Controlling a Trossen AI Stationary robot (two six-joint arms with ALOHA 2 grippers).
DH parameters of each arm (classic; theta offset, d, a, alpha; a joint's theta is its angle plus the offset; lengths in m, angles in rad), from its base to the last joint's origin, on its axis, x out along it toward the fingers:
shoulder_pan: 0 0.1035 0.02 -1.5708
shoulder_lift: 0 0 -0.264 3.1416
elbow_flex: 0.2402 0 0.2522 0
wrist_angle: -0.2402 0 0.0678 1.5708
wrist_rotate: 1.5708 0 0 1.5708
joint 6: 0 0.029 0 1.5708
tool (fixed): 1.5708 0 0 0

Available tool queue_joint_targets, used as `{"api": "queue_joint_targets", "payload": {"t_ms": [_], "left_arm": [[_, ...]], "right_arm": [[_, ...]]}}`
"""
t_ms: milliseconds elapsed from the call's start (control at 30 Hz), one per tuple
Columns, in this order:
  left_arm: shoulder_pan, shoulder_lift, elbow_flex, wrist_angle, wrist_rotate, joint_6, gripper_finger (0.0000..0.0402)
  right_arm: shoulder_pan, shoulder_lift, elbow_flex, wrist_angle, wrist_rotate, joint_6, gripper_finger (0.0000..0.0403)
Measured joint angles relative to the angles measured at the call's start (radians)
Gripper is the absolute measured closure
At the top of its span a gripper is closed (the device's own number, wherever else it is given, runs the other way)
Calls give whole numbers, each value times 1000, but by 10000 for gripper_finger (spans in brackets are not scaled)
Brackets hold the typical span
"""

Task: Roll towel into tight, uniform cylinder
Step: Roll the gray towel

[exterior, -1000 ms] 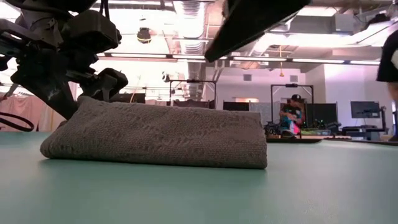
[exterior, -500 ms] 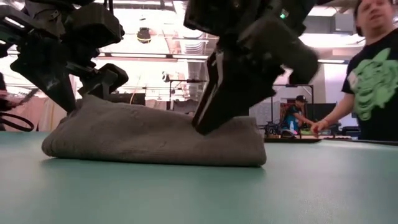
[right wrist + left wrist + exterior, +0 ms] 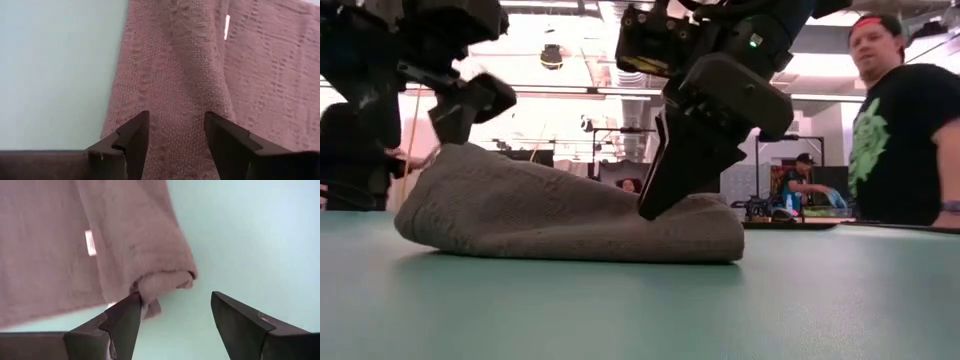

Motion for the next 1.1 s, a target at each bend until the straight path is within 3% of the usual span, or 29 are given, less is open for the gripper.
{"api": "queue_joint_targets", "payload": {"t_ms": [333,567,867,1100], "left_arm": [[-139,-8,21,8,-194,125,172],[-238,-32,17,129,-289,238,172],[-184,-29,-164,409,-293,345,172],[-120,-29,-242,462,-252,363,172]], "right_arm": [[-30,0,0,-1,-18,20,188],[-38,0,0,0,-19,20,188],[-38,0,0,0,-23,19,188],[-38,0,0,0,-23,18,188]]}}
